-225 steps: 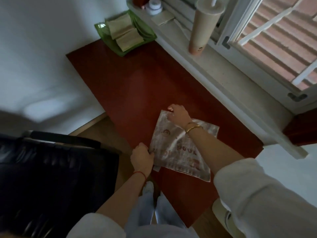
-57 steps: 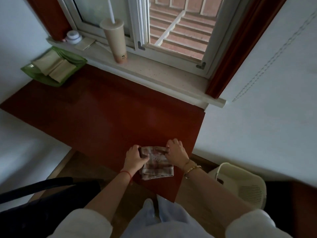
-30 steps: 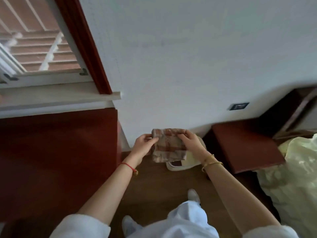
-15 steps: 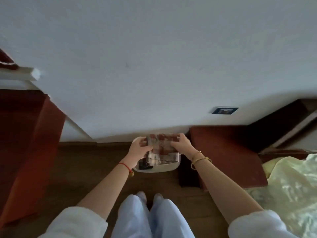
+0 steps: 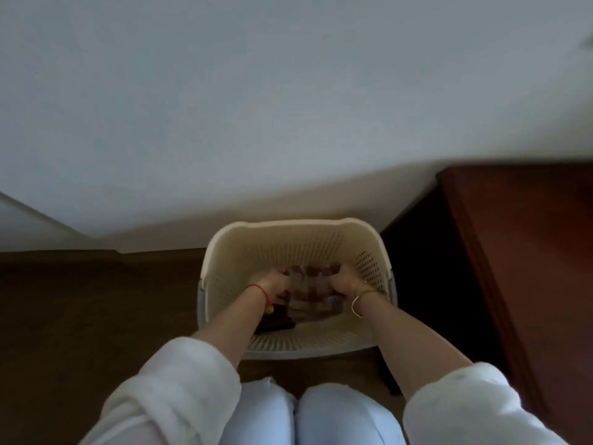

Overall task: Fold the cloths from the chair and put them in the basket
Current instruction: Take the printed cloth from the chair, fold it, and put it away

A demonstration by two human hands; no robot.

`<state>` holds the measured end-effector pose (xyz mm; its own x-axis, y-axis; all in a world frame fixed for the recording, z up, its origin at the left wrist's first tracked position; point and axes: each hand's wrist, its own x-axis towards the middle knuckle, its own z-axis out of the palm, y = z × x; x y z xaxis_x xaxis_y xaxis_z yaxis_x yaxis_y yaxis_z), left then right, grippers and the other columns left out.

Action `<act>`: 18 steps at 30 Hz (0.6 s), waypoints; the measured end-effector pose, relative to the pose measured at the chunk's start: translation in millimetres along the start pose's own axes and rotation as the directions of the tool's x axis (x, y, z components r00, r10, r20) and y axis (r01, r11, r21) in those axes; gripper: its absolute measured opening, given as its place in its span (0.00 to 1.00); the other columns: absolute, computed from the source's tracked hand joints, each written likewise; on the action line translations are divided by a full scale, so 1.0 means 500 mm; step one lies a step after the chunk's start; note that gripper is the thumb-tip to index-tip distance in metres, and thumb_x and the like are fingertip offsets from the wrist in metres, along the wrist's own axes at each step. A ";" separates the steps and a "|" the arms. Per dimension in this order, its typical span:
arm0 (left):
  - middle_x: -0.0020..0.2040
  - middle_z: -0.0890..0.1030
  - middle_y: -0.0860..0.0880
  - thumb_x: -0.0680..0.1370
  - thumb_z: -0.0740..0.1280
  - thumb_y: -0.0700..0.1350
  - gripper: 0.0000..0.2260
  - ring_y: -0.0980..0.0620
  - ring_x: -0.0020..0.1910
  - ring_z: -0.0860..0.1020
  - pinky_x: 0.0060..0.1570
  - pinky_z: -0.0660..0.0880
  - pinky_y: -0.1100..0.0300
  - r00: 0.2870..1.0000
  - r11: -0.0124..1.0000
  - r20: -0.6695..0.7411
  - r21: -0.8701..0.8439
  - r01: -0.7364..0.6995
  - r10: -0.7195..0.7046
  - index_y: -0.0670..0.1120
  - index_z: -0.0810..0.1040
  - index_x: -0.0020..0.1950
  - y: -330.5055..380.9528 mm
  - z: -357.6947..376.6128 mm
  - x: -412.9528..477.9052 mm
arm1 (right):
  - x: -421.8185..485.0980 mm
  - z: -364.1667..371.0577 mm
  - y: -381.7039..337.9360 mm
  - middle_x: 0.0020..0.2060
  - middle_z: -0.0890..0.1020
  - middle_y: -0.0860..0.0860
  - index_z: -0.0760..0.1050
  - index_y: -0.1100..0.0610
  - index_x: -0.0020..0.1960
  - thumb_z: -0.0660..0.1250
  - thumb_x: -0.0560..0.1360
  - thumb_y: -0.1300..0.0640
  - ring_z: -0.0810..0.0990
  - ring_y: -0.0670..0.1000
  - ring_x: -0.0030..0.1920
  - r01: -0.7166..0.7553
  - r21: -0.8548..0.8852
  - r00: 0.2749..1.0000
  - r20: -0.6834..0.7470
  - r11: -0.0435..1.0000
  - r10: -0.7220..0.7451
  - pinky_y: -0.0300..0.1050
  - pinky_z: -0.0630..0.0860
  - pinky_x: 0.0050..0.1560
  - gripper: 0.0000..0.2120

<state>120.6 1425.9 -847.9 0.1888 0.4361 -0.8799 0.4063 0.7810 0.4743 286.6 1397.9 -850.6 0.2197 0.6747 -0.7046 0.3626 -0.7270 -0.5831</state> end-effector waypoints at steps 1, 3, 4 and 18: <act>0.43 0.80 0.45 0.79 0.65 0.37 0.05 0.50 0.41 0.79 0.48 0.78 0.53 0.999 1.000 0.033 0.013 0.024 -0.025 0.43 0.77 0.53 -0.008 0.001 0.041 | 0.031 0.016 0.021 0.52 0.84 0.53 0.82 0.55 0.53 0.74 0.68 0.55 0.82 0.52 0.49 0.005 0.016 1.000 0.024 1.000 -0.005 0.43 0.77 0.51 0.13; 0.36 0.82 0.48 0.79 0.65 0.39 0.05 0.54 0.34 0.79 0.37 0.79 0.59 0.993 0.996 0.084 0.024 0.084 -0.086 0.45 0.76 0.44 -0.021 0.004 0.101 | 0.091 0.042 0.056 0.56 0.84 0.55 0.81 0.56 0.54 0.72 0.70 0.60 0.81 0.51 0.49 0.007 0.010 0.999 0.048 1.000 -0.007 0.41 0.73 0.51 0.12; 0.31 0.83 0.49 0.79 0.65 0.39 0.06 0.55 0.30 0.80 0.32 0.79 0.62 0.990 0.994 0.097 0.031 0.103 -0.106 0.45 0.76 0.43 -0.025 0.005 0.121 | 0.119 0.053 0.068 0.57 0.83 0.55 0.81 0.58 0.57 0.70 0.72 0.62 0.80 0.53 0.54 -0.002 -0.019 0.998 0.063 1.000 0.003 0.41 0.72 0.53 0.13; 0.67 0.74 0.44 0.82 0.61 0.45 0.19 0.46 0.67 0.73 0.69 0.69 0.51 0.997 0.998 -0.060 -0.041 -0.045 0.043 0.41 0.68 0.72 0.022 -0.034 -0.078 | -0.013 -0.001 -0.004 0.59 0.79 0.60 0.76 0.63 0.60 0.61 0.79 0.56 0.77 0.57 0.58 -0.138 -0.160 0.980 0.120 0.977 0.158 0.45 0.71 0.56 0.14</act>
<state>102.5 1425.2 -807.7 0.1517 0.4950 -0.8555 0.3601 0.7784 0.5142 284.7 1395.0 -844.7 0.1636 0.5310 -0.8314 0.4694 -0.7832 -0.4078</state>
